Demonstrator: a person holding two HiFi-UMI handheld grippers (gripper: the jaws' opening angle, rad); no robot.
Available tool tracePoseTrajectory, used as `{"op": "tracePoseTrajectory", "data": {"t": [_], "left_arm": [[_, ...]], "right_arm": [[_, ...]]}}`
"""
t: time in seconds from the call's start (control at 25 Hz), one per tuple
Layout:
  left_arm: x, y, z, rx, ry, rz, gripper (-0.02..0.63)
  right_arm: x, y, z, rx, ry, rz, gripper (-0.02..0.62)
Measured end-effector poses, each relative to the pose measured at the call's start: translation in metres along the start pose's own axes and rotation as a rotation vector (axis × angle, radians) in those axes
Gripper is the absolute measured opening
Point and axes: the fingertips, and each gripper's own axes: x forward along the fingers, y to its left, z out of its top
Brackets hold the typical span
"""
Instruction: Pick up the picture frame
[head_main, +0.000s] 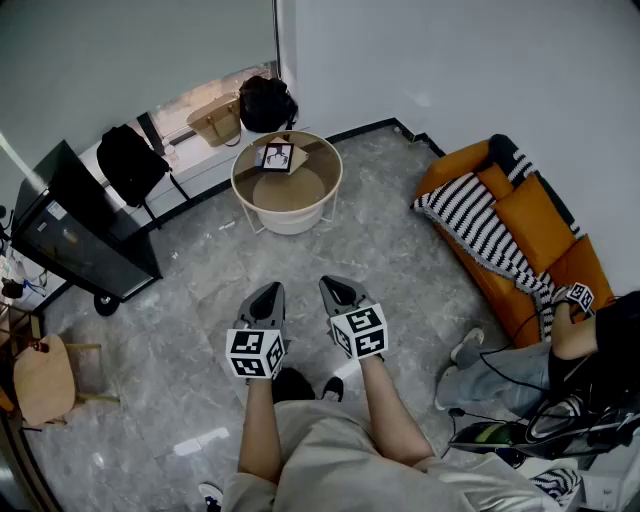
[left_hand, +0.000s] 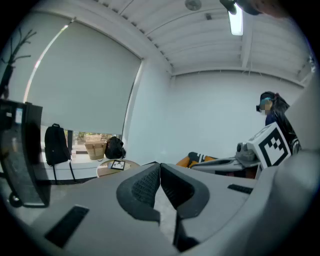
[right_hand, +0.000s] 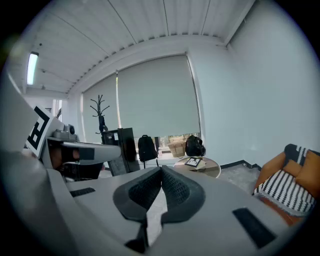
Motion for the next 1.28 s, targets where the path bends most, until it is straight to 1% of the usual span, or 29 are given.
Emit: {"op": "tracePoseTrajectory", "data": {"t": [0.12, 0.24, 0.44, 0.6, 0.68, 0.8, 0.92, 1.12, 1.28], "left_arm": [[-0.010, 0.001, -0.009, 0.040, 0.027, 0.019, 0.021], [-0.014, -0.001, -0.015, 0.048, 0.041, 0.038, 0.021], [-0.009, 0.007, -0.025, 0.051, 0.074, 0.072, 0.021], [-0.001, 0.030, -0.025, 0.029, 0.069, 0.119, 0.021], [0.007, 0.040, -0.024, 0.023, 0.071, 0.137, 0.021], [0.026, 0.048, -0.015, 0.037, 0.064, 0.126, 0.021], [0.047, 0.051, -0.006, 0.044, 0.058, 0.101, 0.021], [0.082, 0.067, 0.009, 0.033, 0.066, 0.085, 0.021], [0.119, 0.081, 0.013, 0.099, 0.110, 0.093, 0.021]], "right_arm": [[-0.006, 0.005, -0.006, 0.017, -0.015, -0.004, 0.034], [-0.010, 0.002, -0.010, 0.026, -0.012, -0.001, 0.034], [-0.004, -0.007, -0.029, 0.089, 0.063, 0.008, 0.034], [0.006, -0.020, -0.024, 0.168, 0.018, 0.013, 0.035], [0.010, -0.031, -0.018, 0.190, 0.006, 0.007, 0.035], [0.021, -0.047, -0.007, 0.204, -0.017, 0.003, 0.035], [0.033, -0.059, 0.003, 0.231, -0.041, 0.019, 0.035], [0.063, -0.071, 0.016, 0.186, 0.007, 0.044, 0.035], [0.090, -0.093, 0.029, 0.164, 0.027, 0.042, 0.035]]}}
